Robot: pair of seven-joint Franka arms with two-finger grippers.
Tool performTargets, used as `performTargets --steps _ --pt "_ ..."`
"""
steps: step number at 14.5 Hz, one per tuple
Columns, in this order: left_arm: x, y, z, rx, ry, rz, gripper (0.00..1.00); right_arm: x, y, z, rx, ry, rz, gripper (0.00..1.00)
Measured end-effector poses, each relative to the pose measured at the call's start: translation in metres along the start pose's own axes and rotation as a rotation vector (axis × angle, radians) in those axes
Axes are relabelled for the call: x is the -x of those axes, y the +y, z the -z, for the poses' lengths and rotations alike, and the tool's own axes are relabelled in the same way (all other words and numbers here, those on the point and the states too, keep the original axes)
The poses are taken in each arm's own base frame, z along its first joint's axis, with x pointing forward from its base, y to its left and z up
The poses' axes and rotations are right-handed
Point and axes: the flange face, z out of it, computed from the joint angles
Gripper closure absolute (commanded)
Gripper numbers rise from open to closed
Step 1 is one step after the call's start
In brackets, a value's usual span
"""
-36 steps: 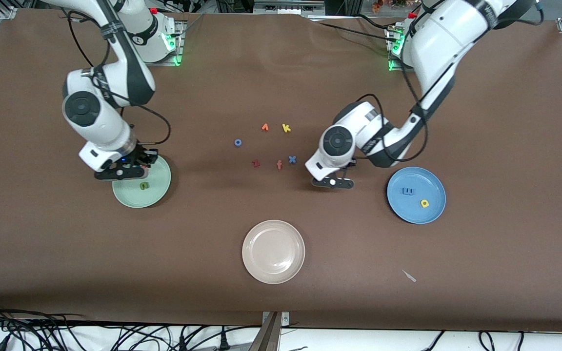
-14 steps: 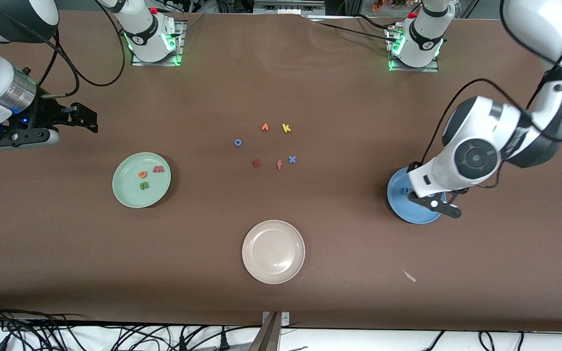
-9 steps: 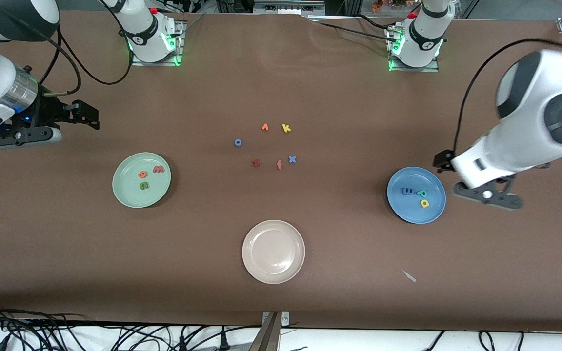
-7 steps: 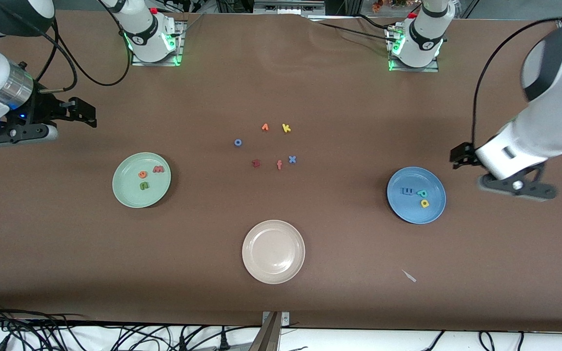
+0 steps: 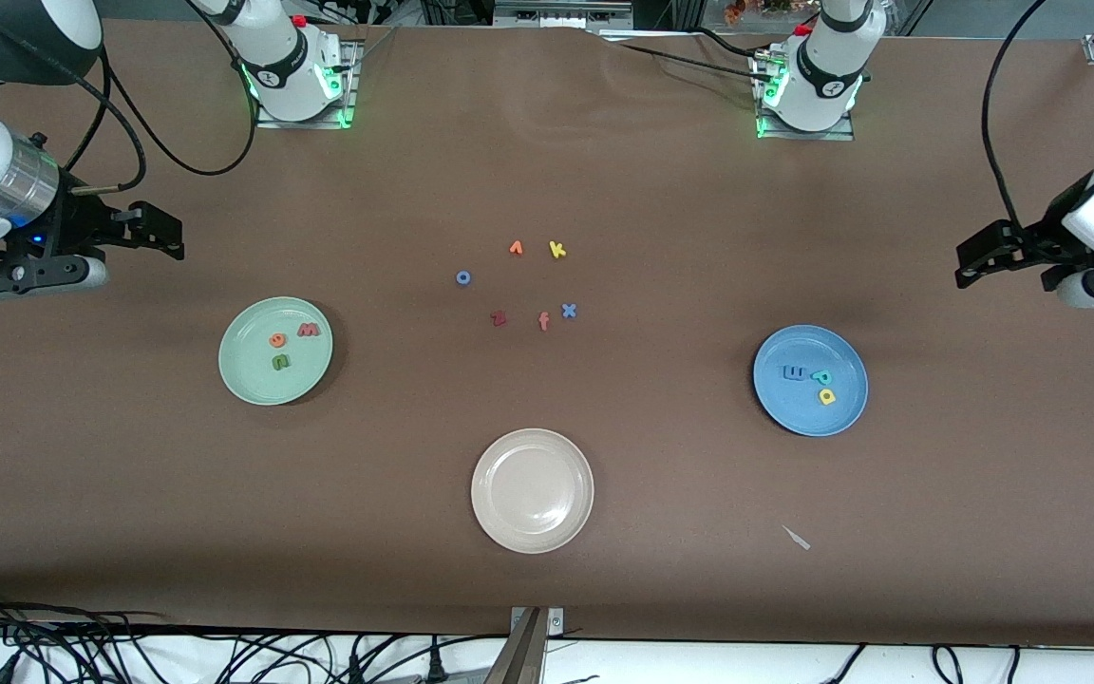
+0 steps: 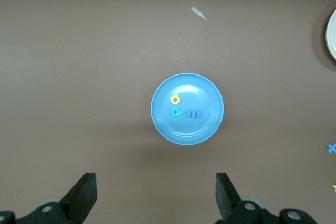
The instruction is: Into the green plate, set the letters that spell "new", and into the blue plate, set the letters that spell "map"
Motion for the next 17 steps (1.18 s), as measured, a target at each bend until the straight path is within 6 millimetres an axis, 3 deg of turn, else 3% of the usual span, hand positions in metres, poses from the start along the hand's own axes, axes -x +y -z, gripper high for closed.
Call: performTargets --steps 4,8,17 --pt "0.012 -0.003 -0.004 0.032 0.014 0.014 0.0 -0.004 0.001 -0.003 0.002 -0.004 -0.003 0.0" --pt "0.016 -0.003 -0.006 0.032 -0.018 0.012 0.0 -0.005 0.009 0.015 0.004 0.031 -0.016 0.0" --pt "0.017 -0.001 -0.006 0.032 -0.026 0.009 0.0 -0.006 0.005 0.016 0.004 0.032 -0.009 0.0"
